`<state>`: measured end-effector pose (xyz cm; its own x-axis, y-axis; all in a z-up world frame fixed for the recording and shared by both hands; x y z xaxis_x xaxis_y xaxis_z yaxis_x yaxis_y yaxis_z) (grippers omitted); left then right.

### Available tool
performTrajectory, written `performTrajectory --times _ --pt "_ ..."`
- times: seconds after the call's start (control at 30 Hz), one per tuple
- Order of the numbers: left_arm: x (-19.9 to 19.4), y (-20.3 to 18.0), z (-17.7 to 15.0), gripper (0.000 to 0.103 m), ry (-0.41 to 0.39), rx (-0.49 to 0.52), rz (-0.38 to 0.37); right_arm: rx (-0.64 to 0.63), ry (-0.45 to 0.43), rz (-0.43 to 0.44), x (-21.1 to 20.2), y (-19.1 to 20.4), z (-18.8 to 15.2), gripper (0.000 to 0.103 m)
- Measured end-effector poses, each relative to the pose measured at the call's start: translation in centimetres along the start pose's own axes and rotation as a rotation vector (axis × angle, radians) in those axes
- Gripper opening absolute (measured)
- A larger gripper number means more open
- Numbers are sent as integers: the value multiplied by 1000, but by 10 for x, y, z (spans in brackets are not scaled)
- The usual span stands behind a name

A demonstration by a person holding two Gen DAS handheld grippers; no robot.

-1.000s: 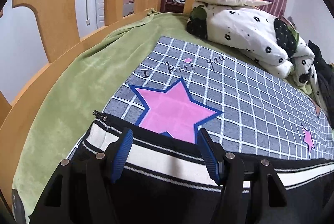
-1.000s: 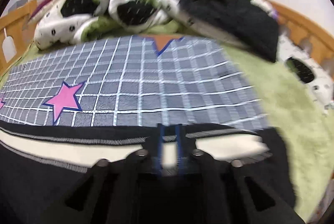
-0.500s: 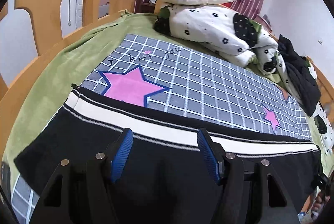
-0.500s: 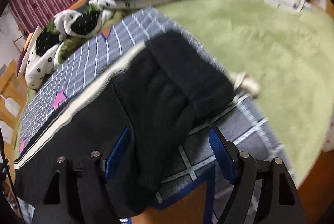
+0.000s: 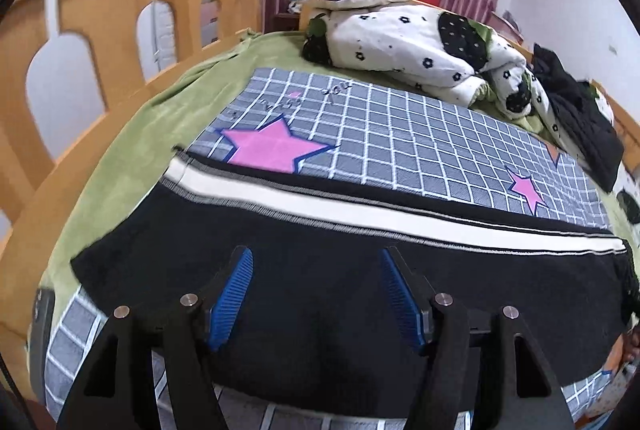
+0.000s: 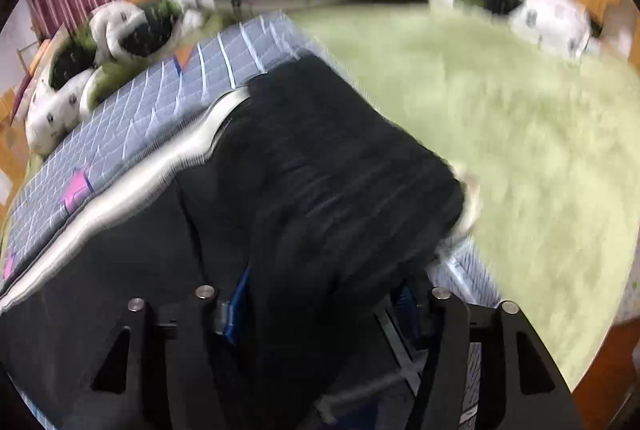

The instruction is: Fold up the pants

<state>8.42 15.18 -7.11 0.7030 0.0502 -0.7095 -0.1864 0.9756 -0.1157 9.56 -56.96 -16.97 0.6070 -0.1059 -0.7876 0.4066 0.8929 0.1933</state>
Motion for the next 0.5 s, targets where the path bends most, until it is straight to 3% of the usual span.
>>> performTrajectory --times 0.07,0.3,0.37,0.5 --pt "-4 13 -4 64 2 -37 -14 20 -10 -10 -15 -7 -5 68" --pt "-9 74 -47 64 47 -216 -72 -13 -149 -232 -91 18 -23 68" --pt "-4 95 -66 64 69 -306 -99 -47 -172 -213 -107 43 -24 68" --pt "17 124 -82 64 113 -358 -61 -165 -215 -157 -130 115 -18 68"
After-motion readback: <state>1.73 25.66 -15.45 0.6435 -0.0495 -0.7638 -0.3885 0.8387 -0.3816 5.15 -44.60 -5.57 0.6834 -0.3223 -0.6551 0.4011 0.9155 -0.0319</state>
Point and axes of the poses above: each gripper's, at about its wrist camera, not at the fingertips, and x roughly the way its jaws point, y to its left, z to its top, the point moved 2 cm from there along x, roughly the way its jaws point
